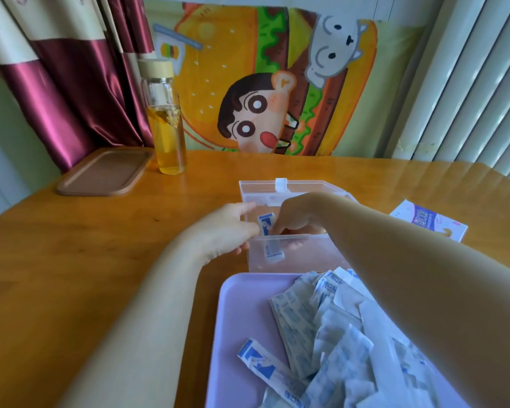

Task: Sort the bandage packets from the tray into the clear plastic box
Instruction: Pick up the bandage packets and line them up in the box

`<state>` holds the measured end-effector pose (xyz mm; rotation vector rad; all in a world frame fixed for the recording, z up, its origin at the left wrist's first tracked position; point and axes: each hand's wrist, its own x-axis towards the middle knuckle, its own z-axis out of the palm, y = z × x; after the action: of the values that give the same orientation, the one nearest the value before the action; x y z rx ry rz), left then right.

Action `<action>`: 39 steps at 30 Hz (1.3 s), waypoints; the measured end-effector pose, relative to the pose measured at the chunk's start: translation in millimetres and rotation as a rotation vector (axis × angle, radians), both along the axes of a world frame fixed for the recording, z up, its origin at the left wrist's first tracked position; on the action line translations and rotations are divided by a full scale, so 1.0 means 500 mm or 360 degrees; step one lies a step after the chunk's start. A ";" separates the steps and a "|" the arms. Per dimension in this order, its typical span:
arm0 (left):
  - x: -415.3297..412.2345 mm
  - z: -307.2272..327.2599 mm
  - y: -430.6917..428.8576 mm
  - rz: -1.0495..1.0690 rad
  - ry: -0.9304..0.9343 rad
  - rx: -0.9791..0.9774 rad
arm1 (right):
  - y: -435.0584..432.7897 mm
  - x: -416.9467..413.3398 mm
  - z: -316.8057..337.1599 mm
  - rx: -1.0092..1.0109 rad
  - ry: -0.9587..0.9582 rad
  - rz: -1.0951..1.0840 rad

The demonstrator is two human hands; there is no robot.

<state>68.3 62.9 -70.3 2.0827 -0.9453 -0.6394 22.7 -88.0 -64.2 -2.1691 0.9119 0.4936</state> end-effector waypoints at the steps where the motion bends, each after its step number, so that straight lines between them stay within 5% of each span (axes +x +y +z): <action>1: 0.001 0.000 0.000 -0.0009 0.0005 0.0015 | 0.000 0.005 -0.005 -0.0002 0.0034 0.0006; 8: 0.006 0.001 0.002 -0.0034 0.0033 0.0018 | 0.041 0.034 -0.028 0.0276 0.0235 0.0002; 18: 0.004 0.002 0.003 -0.0054 0.0002 0.0048 | 0.050 0.015 -0.007 -0.0365 -0.0004 0.0162; 23: 0.003 0.004 0.003 -0.0055 -0.0003 0.0046 | 0.037 0.019 -0.016 0.0043 0.0186 0.0119; 34: -0.005 -0.001 -0.004 0.0076 -0.0348 -0.0012 | 0.021 -0.129 0.033 -0.1128 -0.0432 0.0265; 39: -0.027 -0.013 -0.009 0.0265 -0.0757 -0.0091 | 0.004 -0.236 0.023 -0.1255 -0.0648 0.0245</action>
<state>54.9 58.2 -76.7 2.2769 -1.0137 -0.0237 -95.4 -86.1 -52.7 -2.9042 0.7813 -0.3067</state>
